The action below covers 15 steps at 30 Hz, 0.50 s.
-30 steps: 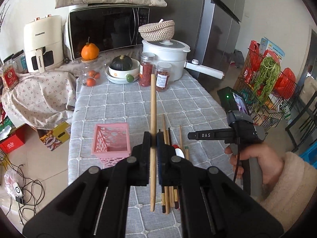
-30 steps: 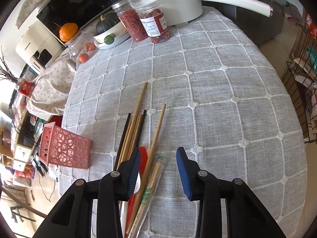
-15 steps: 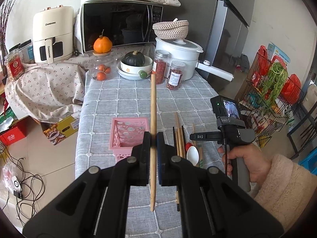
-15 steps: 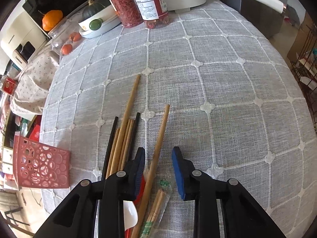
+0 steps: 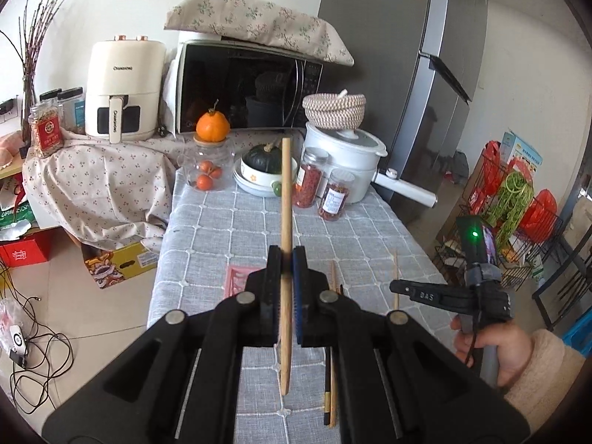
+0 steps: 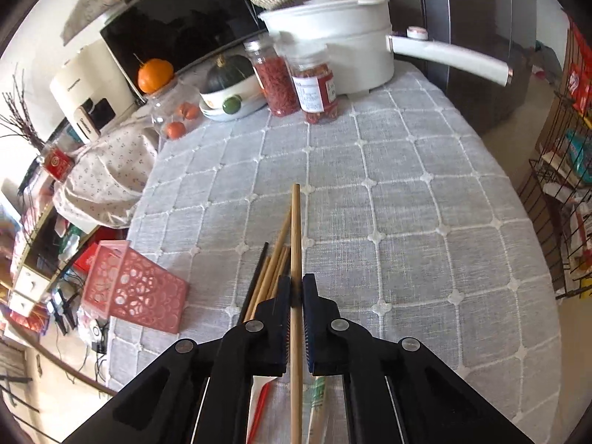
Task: Organize utensils
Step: 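Lower the left chopstick into the pink basket and open while the right tool does likewise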
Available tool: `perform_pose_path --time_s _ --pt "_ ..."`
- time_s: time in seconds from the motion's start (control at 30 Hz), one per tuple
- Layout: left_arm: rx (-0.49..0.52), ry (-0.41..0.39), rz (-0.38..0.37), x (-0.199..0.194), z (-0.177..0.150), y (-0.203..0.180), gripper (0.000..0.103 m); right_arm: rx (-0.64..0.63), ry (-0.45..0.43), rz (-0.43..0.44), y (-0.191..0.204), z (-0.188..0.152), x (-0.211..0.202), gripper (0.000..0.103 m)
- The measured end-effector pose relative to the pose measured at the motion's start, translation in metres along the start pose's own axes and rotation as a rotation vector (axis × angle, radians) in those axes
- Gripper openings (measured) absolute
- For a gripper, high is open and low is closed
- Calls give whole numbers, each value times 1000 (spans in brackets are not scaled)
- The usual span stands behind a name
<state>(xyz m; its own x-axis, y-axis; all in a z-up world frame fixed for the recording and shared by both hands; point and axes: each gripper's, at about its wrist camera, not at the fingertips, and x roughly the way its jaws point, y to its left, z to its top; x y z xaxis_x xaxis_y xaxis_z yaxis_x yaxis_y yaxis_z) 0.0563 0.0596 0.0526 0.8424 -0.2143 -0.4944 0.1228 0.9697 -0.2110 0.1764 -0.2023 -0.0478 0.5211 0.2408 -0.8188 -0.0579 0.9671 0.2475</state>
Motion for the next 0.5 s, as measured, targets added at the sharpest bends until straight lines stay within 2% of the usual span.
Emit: perform_pose_path --time_s 0.23,0.33,0.4,0.5 --pt "36 -254 20 -26 14 -7 7 -42 -133 56 21 -2 -72 6" --pt "53 -335 43 -25 16 -8 7 -75 -198 76 34 -1 -98 6" --pt "61 -367 72 -18 15 -7 7 -90 -233 89 43 0 -109 6" --pt "18 -379 90 -4 12 1 7 -108 -281 103 53 1 -124 6"
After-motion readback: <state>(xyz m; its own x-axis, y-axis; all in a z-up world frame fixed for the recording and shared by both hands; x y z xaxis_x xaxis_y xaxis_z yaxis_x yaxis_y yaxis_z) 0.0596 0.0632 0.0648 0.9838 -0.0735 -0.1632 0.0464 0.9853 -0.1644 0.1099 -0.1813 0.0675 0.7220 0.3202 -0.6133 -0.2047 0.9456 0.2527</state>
